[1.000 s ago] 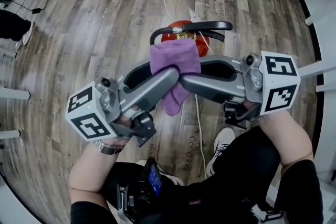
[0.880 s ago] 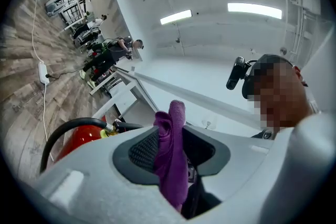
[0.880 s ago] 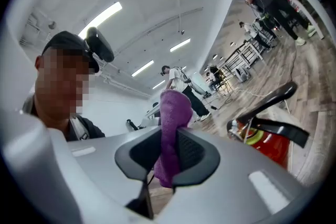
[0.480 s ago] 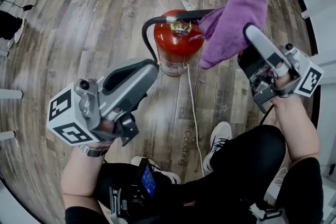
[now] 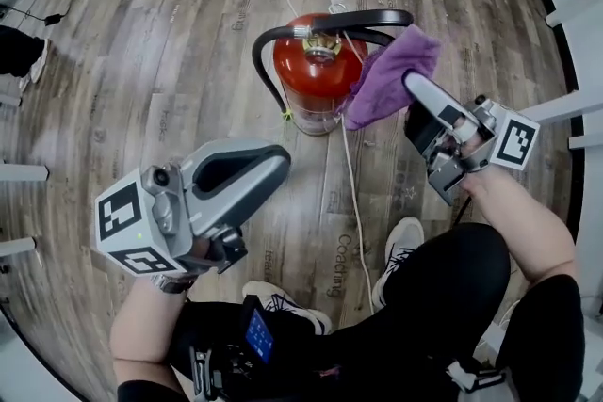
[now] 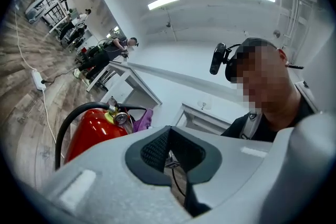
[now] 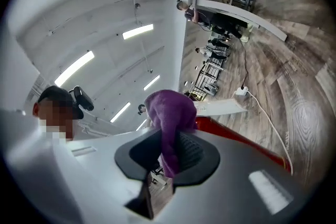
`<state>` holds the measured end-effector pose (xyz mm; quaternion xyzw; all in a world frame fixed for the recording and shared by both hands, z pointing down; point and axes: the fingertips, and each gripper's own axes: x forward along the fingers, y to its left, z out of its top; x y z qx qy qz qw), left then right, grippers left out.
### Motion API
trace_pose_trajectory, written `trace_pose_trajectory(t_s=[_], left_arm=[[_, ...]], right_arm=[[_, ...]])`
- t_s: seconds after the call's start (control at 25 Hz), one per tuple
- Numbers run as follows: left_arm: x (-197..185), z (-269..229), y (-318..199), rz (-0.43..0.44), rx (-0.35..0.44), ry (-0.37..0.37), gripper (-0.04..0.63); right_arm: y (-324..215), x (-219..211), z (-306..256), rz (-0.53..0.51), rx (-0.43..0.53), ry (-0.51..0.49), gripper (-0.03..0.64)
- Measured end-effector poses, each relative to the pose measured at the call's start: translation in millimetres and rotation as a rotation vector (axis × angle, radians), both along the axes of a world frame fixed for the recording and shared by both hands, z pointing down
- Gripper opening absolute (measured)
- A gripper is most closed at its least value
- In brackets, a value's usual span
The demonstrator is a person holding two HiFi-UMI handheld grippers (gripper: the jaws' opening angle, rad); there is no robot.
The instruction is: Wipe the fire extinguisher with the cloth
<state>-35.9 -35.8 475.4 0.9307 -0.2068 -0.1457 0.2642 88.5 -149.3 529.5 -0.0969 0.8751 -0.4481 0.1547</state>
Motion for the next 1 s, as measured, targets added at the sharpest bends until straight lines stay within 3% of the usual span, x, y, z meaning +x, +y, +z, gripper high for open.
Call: trace_pose_trajectory(t_s=[0.24,0.44,0.72,1.0], left_arm=[[-10,11,8,-0.024,-0.035,-0.016,-0.005],[-10,27,16,-0.012,-0.091,-0.017,-0.005],[-13,53,22,-0.006,-0.209,-0.019,-0.005],[-32,55,19,-0.089,-0.242,0.016,-0.005]], right_arm=[[-9,-7,66,-0.001,-0.132,-0.066,0.06],[-20,-15,121,0.019,-0.188,-0.029,0.06],[-38,-18,239,0.069,-0.271,0.138,0.06],[-6,-14,380,0.06,-0.441,0.487,0.058]])
